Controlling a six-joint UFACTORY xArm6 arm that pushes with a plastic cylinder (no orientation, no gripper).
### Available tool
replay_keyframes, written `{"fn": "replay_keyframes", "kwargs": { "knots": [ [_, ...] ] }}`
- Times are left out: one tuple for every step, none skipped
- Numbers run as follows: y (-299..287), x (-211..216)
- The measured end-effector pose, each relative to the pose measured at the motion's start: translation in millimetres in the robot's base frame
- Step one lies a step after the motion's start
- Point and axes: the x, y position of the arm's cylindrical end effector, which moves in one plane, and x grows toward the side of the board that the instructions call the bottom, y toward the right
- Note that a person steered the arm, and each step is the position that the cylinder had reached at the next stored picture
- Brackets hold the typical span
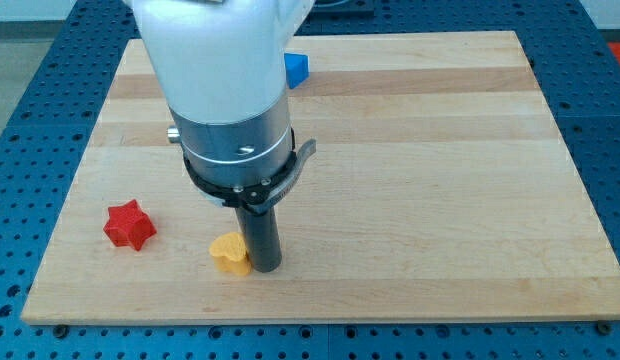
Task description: Push the yellow heart towards the bottom right of the red star
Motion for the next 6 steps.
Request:
{"fn": "replay_keyframes", "kwargs": {
  "knots": [
    [-4,0],
    [-36,0],
    [-68,1],
    [-92,1],
    [-93,1],
    [-39,-19]
  ]
}}
